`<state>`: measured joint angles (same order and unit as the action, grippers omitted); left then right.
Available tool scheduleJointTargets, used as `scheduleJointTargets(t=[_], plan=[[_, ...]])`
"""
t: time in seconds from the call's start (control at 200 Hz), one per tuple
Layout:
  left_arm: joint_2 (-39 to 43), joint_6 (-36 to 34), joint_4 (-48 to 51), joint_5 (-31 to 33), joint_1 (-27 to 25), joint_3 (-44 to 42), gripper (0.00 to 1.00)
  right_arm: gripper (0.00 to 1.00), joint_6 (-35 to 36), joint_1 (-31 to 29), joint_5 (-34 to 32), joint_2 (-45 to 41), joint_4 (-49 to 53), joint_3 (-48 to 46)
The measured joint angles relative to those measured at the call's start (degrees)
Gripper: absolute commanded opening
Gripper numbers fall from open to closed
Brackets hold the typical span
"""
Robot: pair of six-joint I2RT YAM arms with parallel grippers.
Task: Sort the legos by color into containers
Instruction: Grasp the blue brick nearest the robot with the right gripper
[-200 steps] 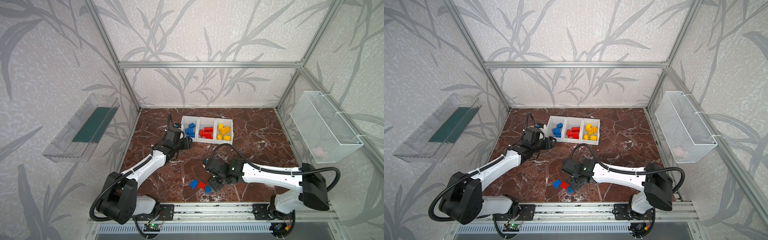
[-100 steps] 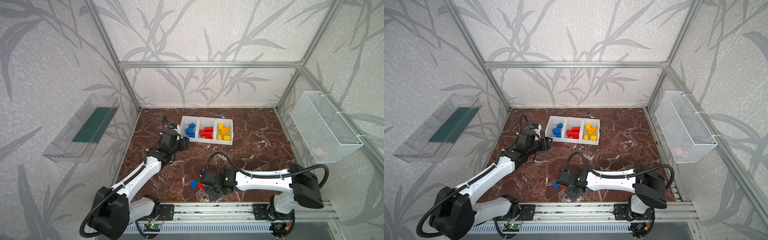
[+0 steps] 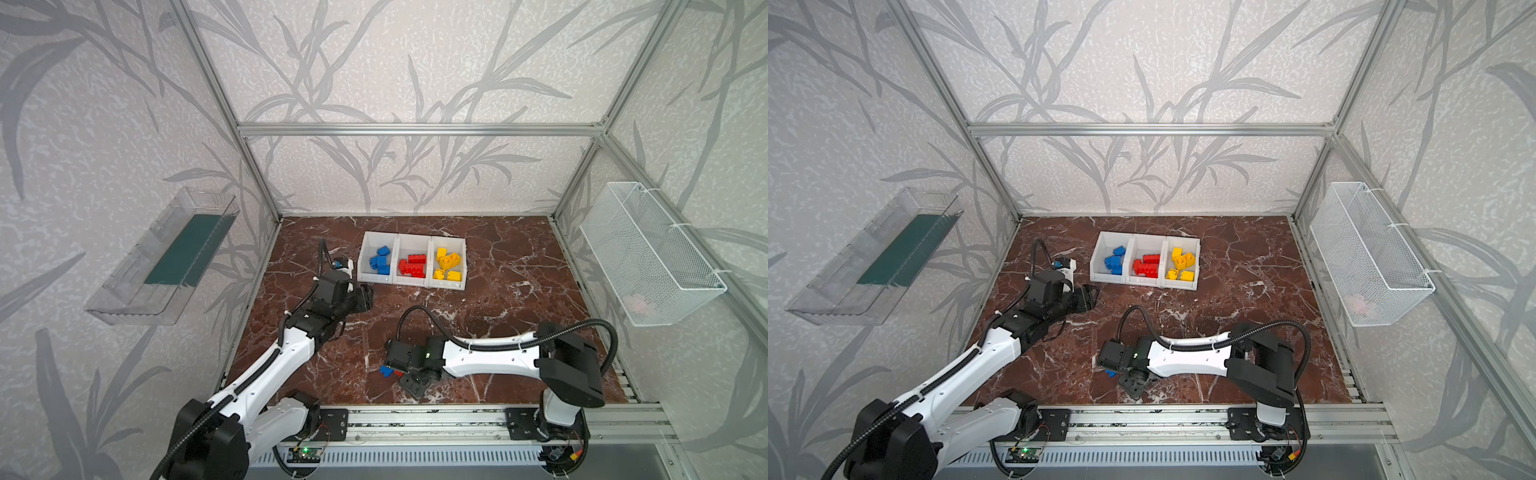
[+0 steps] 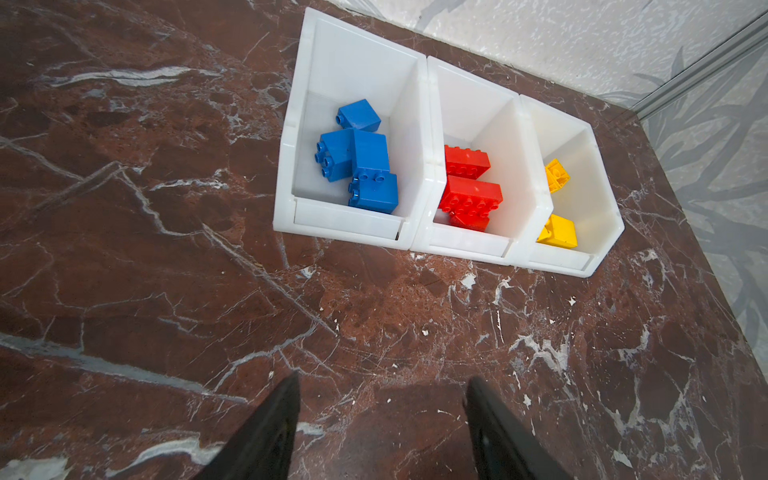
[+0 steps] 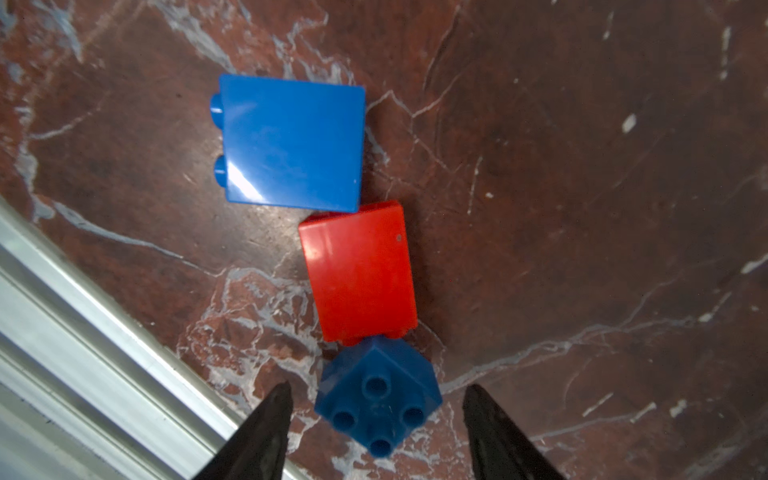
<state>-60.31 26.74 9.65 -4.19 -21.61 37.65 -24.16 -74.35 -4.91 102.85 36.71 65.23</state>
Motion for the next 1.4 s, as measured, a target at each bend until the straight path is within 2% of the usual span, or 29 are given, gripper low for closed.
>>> scheduleJointTargets(t=[0.335, 0.41, 0.575, 0.88, 1.265, 1.4], plan=[[0.04, 0.87, 0.17, -0.02, 0.0, -1.38, 0.66, 0.52, -1.95, 1.18, -0.17, 0.66, 0.0, 0.0], [0.04, 1.03, 0.2, -0.04, 0.0, -1.66, 0.66, 0.52, -2.43, 1.36, -0.2, 0.68, -0.02, -0.02], [0.04, 1.36, 0.22, -0.02, 0.0, -2.05, 0.66, 0.61, -3.82, 1.84, -0.87, 0.74, 0.39, -0.02], [0.04, 1.4, 0.22, -0.04, 0.0, -2.54, 0.66, 0.61, -7.45, 2.73, -2.16, 0.48, 1.77, -1.73], [0.04, 1.42, 0.22, -0.46, 0.0, -2.58, 0.66, 0.35, -10.75, 3.85, -2.4, 0.09, 1.11, -2.43], [0.11, 1.42, 0.22, -0.44, 0.0, -2.58, 0.66, 0.3, -10.75, 3.93, -2.75, 0.07, 1.07, -2.43]])
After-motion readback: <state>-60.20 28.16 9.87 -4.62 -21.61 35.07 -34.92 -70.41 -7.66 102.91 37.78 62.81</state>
